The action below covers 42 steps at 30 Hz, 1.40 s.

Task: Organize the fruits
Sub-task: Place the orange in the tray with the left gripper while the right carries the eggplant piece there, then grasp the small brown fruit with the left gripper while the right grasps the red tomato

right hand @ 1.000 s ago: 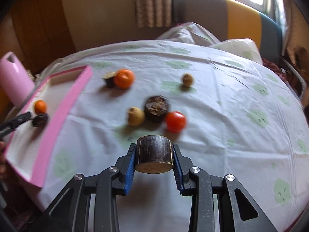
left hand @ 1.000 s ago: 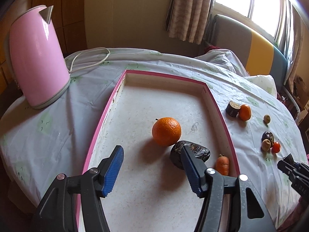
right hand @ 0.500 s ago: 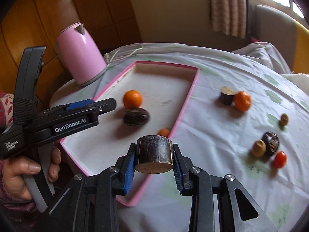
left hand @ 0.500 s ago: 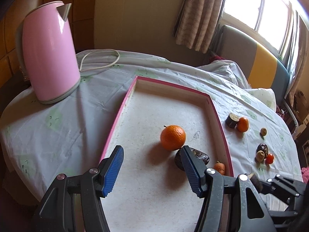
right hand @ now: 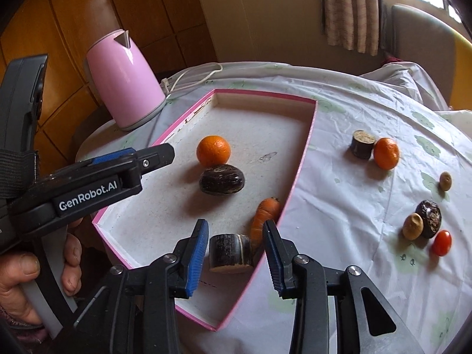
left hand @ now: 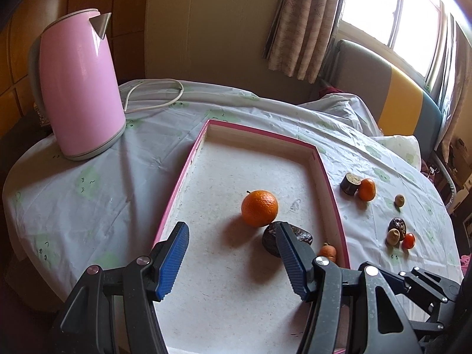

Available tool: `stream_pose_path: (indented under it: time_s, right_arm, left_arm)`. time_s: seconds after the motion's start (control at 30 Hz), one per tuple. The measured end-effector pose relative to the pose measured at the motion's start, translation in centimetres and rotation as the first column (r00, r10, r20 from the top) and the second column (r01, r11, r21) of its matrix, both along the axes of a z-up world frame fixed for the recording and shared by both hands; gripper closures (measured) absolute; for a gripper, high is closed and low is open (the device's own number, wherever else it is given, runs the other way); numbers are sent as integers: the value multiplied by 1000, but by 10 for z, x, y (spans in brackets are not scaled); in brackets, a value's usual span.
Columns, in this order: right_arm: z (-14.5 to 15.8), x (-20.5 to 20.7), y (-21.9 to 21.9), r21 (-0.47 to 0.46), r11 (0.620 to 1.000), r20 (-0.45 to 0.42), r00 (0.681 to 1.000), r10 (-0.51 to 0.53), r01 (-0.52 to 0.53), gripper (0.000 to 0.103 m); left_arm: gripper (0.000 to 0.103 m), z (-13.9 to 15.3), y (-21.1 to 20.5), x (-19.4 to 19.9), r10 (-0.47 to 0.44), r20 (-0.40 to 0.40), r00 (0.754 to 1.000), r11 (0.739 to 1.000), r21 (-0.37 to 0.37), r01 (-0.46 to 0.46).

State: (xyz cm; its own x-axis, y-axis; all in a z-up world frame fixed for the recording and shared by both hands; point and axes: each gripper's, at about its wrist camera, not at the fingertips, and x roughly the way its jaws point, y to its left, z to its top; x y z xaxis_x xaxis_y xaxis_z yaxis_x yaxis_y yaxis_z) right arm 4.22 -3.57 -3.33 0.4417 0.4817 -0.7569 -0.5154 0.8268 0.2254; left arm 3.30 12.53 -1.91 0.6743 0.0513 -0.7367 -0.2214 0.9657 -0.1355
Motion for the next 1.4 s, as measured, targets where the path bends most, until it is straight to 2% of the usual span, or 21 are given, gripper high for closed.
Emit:
stream_pose_path:
  time_s: [0.2,0.33,0.43,0.53,0.77,0.87,1.0,1.2,1.4]
  right_arm:
    - [6,-1,-27,-2,996,33,996,-89,89,64]
    - [8,0,-50,-7,987,51,986,-160,160,60]
    - [6,1,-74,-15,973,56,972,-230,231,60]
    - [0,6,-101,-27,950,39,950,-311,312,60]
    - [-15,12,-162,-51,872,-10,873,-488,486,60]
    - [-20,11,-178,-73,845,-8,847,-532,530,60]
    - [-28,10,-188,-82,833,-18,835,-551,548,60]
    - [-32,8,-192,-94,827,-10,831,-557,554,60]
    - [-31,9,-204,-123,805,22,812,-583,581,60]
  left_arm:
    - [41,4,-17,-1,-40,7,999,999,24,40]
    - [41,8,-33,-2,-88,22,996,996,37,87]
    - [41,10,-45,-2,-139,34,990,990,17,139]
    - [41,10,-58,0,-181,33,983,983,11,181]
    - [41,8,-83,3,-249,10,968,968,2,249]
    - [41,7,-91,5,-276,1,961,961,-15,276]
    - [42,6,-104,7,-311,-12,950,950,-27,311]
    - [57,-2,-139,20,-413,-56,909,911,-15,413]
    - [61,-17,-180,39,-515,-68,854,857,-63,511]
